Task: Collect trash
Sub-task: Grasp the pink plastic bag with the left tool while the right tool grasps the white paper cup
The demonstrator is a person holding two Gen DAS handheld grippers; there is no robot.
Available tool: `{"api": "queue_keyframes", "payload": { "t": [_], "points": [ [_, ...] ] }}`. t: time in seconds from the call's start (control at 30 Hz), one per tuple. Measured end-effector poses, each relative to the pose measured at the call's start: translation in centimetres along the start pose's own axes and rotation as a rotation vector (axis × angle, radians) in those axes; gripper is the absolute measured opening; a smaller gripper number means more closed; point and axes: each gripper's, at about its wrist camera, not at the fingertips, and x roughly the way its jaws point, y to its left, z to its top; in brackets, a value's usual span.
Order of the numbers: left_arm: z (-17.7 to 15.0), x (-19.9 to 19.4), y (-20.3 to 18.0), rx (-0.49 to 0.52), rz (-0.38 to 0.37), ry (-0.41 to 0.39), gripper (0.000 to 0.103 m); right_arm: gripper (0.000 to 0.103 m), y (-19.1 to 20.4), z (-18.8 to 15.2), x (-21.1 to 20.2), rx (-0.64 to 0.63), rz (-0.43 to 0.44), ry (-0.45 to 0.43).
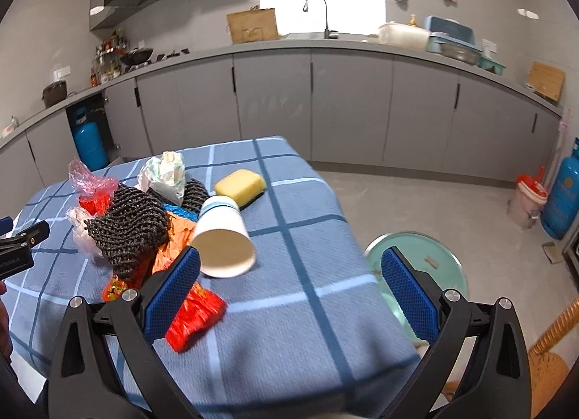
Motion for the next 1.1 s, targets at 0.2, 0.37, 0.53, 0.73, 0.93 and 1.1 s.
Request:
{"api": "queue_keyframes", "payload": {
  "t": [0.2, 0.37, 0.53, 0.73, 0.93, 1.1],
  "points": [
    [2.7, 3.5, 1.2, -0.036, 0.022, 0.004, 0.099, 0.098, 2.0, 1.4, 3.6, -0.039, 0.015, 0.027],
    [4.9, 6.8, 1.2, -0.063, 0.022, 0.013, 0.098, 0.098, 2.8, 2.3, 6.3, -0.045, 0.019, 0.054],
    [6.1, 9.6, 1.5, -0.091, 0.001, 0.047, 0.079, 0.098, 3.4, 2.8, 7.5, -0.05, 0.022, 0.066],
    [5.9, 11.0, 1.3, -0.096, -0.072, 0.083, 0.015, 0.098, 3.7, 2.6, 8.3, -0.068, 0.017, 0.083],
    [6.2, 9.7, 0.5, -0.054, -0.08, 0.025, 0.002, 0.098, 3.5, 2.3, 8.8, -0.066, 0.016, 0.101],
    [6.9, 7.6, 0.6, -0.043, -0.06, -0.06, 0.002, 0.091, 3.8, 2.0, 9.3, -0.064, 0.058, 0.129]
  ]
}}
